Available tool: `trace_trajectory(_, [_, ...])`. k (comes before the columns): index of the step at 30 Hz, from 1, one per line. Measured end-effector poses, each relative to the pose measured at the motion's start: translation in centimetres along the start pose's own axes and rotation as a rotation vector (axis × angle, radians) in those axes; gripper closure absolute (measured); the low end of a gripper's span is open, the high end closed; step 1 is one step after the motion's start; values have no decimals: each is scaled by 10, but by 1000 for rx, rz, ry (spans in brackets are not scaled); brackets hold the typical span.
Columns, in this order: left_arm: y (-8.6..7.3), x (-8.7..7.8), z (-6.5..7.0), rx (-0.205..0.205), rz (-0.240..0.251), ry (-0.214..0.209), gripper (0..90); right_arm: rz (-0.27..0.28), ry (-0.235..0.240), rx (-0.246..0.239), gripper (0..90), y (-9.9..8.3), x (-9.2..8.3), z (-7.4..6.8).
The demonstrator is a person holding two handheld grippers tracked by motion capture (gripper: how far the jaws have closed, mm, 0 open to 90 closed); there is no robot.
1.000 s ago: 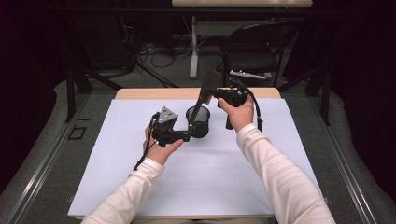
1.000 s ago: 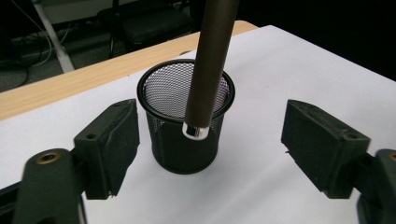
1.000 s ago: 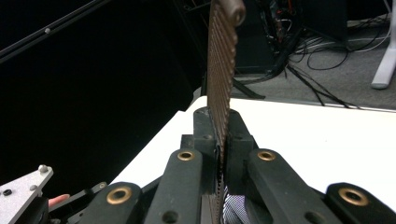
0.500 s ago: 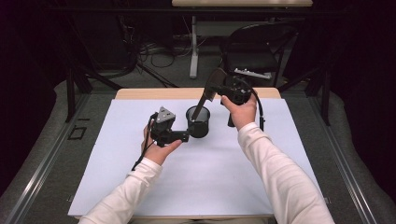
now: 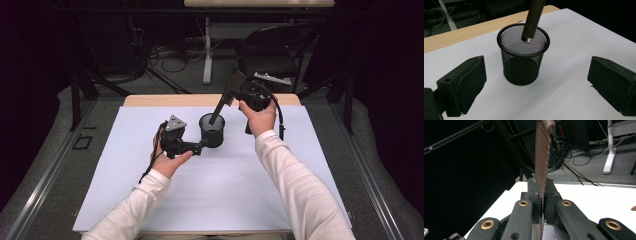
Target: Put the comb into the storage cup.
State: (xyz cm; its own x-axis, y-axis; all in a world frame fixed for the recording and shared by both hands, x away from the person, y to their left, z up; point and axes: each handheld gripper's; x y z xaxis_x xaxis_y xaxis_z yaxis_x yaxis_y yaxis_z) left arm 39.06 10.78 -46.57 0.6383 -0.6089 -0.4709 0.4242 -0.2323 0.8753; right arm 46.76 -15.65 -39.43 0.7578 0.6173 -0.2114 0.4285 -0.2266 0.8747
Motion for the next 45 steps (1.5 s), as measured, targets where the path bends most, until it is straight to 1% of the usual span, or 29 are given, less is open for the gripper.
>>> trace_trajectory(10, [0, -1, 0, -11, 3, -3, 23, -14, -26, -11, 868, -6, 8, 4])
trace_trajectory(12, [0, 0, 0, -6, -6, 10, 23, -16, -29, -15, 868, -8, 10, 4])
trace_trajectory(14, [0, 0, 0, -14, -7, 8, 23, -19, -33, -15, 868, -10, 12, 4])
trace_trajectory(17, [1, -1, -1, -28, 9, 8, 23, -23, -37, -21, 869, -13, 15, 3])
trace_trajectory(22, [1, -3, -2, -27, 5, -6, 15, -24, -42, -27, 868, -16, 18, 2])
trace_trajectory(26, [1, -3, -2, -41, 12, -15, 6, -27, -50, -28, 868, -20, 21, 2])
trace_trajectory(29, [1, -3, -3, -50, 11, -8, 5, -31, -52, -24, 869, -22, 23, 2])
trace_trajectory(35, [1, -4, -5, -50, 10, -10, 5, -34, -52, -27, 868, -26, 25, 3])
trace_trajectory(38, [1, -5, -5, -49, 10, -1, 6, -34, -54, -22, 868, -28, 26, 3])
trace_trajectory(45, [1, -6, -7, -45, 6, 5, 6, -40, -56, -22, 868, -32, 30, 3])
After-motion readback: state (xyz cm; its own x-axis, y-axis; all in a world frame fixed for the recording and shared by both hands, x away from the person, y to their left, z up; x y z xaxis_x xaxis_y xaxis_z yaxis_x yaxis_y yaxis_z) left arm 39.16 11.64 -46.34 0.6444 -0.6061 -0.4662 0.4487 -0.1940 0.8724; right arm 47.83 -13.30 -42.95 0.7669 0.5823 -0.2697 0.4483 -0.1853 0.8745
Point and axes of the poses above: each handheld gripper's, and its own axes: x roughly forward along the jaws, y roughly out of its top, z roughly to its right, and after that the axes turned 2 degrees about z, right-handed
